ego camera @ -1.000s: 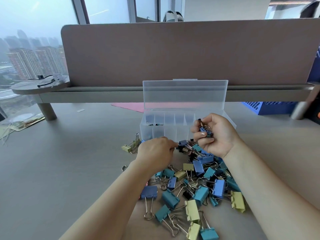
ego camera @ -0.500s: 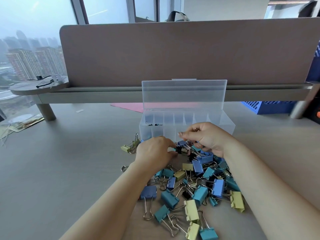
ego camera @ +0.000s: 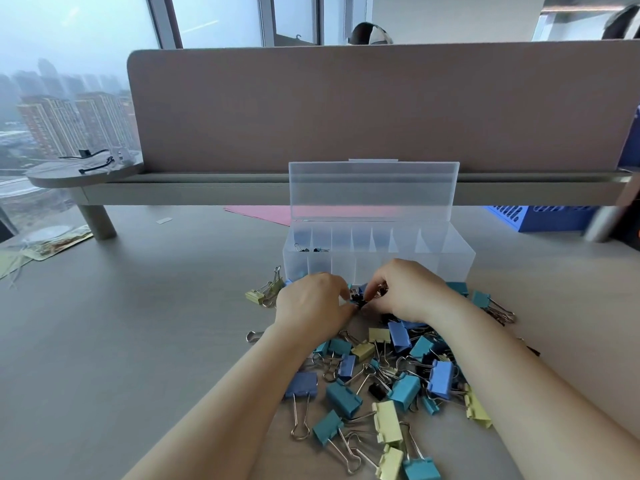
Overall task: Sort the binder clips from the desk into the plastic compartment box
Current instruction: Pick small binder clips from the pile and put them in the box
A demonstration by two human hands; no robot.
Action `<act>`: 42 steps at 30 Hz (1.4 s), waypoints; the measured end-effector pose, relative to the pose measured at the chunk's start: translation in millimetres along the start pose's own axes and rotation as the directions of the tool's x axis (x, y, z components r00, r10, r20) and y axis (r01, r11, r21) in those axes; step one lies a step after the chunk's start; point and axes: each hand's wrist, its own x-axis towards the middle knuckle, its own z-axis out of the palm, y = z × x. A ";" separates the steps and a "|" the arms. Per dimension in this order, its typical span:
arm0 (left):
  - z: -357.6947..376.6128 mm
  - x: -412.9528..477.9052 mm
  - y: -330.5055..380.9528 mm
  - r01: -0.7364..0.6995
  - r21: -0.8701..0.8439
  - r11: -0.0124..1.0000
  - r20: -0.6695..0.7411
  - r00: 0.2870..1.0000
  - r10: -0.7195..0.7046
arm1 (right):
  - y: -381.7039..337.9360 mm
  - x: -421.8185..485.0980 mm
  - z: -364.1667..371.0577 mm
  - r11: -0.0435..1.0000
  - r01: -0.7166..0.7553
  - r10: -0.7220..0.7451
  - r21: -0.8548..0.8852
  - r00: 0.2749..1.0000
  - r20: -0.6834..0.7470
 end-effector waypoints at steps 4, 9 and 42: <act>1.9 -0.4 0.2 0.000 -0.002 1.000 -0.019 1.000 0.000 | -3.7 -0.1 3.0 0.997 -0.007 0.007 -0.079 1.000 -0.006; 6.3 -0.3 2.2 -0.020 0.002 1.000 -0.042 0.999 0.020 | -3.2 -1.0 4.2 0.996 0.019 -0.021 -0.085 1.000 -0.020; -20.8 9.4 -3.0 0.417 -0.902 -0.115 0.425 0.903 -0.060 | 8.8 0.4 -17.1 0.359 -0.114 0.122 0.926 0.990 0.074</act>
